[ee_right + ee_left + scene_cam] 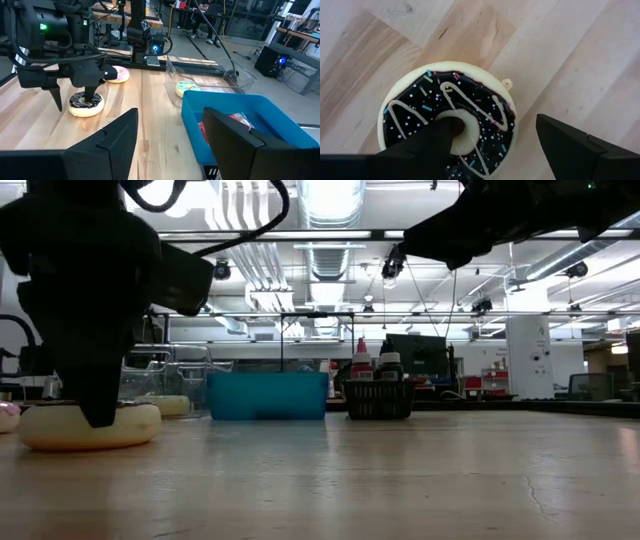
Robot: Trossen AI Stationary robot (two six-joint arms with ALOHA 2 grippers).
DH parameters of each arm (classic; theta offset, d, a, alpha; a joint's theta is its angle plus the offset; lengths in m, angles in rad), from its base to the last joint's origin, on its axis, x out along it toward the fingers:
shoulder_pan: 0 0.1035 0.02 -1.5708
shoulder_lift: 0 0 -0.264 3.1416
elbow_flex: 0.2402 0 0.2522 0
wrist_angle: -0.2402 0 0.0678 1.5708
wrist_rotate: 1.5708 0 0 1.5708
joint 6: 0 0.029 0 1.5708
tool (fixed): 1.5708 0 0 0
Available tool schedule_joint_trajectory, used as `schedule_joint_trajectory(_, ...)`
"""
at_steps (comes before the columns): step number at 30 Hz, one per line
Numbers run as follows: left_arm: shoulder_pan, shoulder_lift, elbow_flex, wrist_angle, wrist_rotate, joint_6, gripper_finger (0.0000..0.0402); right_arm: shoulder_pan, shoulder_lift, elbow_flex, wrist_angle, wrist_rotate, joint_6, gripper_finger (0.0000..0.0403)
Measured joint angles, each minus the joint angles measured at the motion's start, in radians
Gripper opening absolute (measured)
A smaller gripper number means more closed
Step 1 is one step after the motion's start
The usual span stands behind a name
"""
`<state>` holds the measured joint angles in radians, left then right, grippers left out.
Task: Pick & Place Food Item
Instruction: Put the black donut into the transparent bin
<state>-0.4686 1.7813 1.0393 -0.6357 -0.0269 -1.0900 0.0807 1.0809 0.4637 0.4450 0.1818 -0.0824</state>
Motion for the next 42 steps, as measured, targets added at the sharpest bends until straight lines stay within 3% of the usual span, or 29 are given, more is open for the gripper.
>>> schedule_joint_trajectory(13, 0.000, 0.024, -0.003, 0.003, 0.006, 0.000, 0.0282, 0.000, 0.000, 0.000, 0.000, 0.000, -0.004, 0.0221)
schedule_joint_trajectory(27, 0.000, 0.024, -0.005, 0.003, 0.005, 0.016, 0.0184, 0.000, 0.000, 0.000, 0.000, 0.000, -0.004, 0.0221)
schedule_joint_trajectory(42, 0.000, 0.013, 0.006, 0.004, 0.005, 0.020, 0.0178, 0.000, 0.000, 0.000, 0.000, 0.000, -0.004, 0.0221)
